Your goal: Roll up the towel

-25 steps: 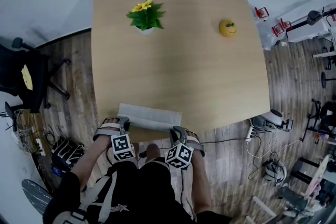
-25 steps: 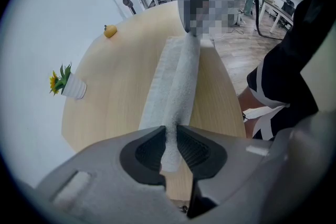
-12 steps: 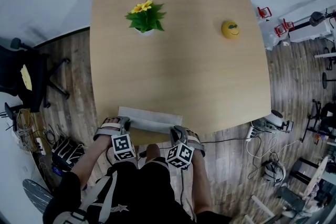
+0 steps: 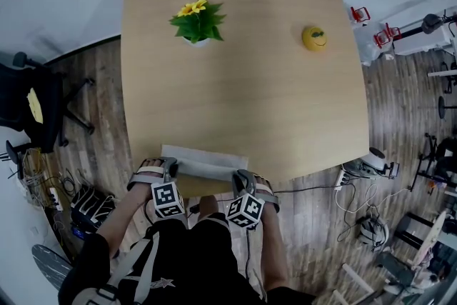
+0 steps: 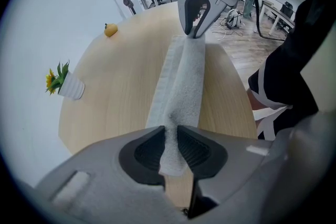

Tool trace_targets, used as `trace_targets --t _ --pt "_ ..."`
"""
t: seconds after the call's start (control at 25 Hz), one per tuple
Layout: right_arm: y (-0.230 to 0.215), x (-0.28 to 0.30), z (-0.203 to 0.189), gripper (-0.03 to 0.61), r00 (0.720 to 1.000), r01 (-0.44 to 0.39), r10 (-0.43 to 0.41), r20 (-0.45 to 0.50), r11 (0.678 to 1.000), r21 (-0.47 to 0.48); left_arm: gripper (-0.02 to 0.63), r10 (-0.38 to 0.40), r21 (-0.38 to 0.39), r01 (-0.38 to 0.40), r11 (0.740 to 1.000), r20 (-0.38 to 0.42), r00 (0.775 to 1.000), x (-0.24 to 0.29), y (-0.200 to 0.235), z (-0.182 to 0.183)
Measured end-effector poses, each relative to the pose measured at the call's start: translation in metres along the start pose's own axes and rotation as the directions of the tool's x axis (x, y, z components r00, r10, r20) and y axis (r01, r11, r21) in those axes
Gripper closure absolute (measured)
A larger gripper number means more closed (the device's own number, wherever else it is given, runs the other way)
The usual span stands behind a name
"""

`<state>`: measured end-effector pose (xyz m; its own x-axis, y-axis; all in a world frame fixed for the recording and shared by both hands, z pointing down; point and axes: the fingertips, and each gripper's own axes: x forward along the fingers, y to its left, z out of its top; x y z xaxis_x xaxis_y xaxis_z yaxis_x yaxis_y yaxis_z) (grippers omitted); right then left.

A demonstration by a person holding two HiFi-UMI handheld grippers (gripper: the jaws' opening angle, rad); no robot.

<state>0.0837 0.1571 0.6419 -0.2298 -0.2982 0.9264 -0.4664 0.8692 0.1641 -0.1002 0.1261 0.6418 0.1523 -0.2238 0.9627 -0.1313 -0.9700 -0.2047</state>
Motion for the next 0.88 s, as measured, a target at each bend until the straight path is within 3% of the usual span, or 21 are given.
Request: trace_targets --t 0.4,0.88 --pt "-0.007 -0.024 0.004 0.494 0.997 0.078 -0.078 0.011 0.997 -0.010 0.524 0.095 0.022 -0.095 0.995 0.017 0.995 -0.025 0.019 0.005" --pt "0.015 -0.034 0.000 0.476 0.996 0.085 -0.085 0.025 0.996 -0.008 0.523 0.093 0.032 -0.094 0.995 0.039 0.995 -0.034 -0.005 0.011"
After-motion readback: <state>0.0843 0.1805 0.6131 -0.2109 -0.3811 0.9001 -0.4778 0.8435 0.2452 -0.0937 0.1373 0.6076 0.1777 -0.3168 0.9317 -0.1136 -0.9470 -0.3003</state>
